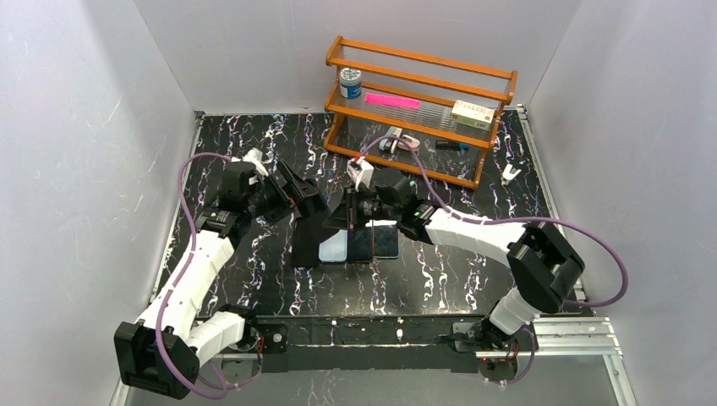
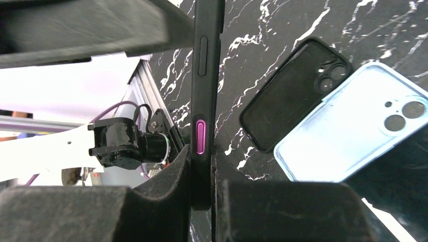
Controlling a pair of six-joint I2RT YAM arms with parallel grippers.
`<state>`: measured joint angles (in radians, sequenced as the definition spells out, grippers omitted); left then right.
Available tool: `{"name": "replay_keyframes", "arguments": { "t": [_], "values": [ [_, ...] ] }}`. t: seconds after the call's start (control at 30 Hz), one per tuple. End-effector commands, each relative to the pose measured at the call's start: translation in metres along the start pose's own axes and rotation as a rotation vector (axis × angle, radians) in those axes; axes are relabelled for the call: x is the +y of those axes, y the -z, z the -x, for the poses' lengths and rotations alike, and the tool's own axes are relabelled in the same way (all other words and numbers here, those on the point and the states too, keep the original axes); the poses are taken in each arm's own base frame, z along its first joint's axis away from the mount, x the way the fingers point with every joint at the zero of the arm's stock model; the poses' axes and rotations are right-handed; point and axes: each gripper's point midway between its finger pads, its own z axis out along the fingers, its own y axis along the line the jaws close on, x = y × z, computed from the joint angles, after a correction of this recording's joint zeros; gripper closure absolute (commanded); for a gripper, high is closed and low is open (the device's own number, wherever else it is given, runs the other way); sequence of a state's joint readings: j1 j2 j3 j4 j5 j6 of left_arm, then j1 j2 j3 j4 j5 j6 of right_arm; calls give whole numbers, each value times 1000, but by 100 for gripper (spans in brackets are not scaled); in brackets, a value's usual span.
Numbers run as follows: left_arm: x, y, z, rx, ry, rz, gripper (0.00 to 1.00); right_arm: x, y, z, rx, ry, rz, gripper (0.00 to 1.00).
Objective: Take the phone out of the phone case
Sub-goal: Pick up the phone at the center of the board.
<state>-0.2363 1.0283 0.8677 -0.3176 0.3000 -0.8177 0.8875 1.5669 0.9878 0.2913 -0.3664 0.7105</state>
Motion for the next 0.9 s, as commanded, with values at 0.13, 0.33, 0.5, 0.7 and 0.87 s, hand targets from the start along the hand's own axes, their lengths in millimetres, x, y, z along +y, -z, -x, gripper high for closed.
{"name": "replay_keyframes", "arguments": {
  "t": [0.13, 0.33, 0.5, 0.7, 0.87],
  "values": [
    [-64, 15, 20, -42, -73, -266, 2, 29, 58, 61, -199, -21, 138, 99],
    [-90, 21, 24, -36, -67, -380, 2, 36, 94, 80, -283, -66, 241, 99],
    [-115, 27, 26, -33, -66, -501, 2, 48, 109, 89, -295, -74, 334, 99],
    [-138, 26, 24, 4, -27, -606, 2, 69, 113, 97, -251, -44, 428, 99],
    [-151, 22, 16, 28, -39, -651, 6, 76, 114, 99, -234, -37, 466, 99]
  ]
}}
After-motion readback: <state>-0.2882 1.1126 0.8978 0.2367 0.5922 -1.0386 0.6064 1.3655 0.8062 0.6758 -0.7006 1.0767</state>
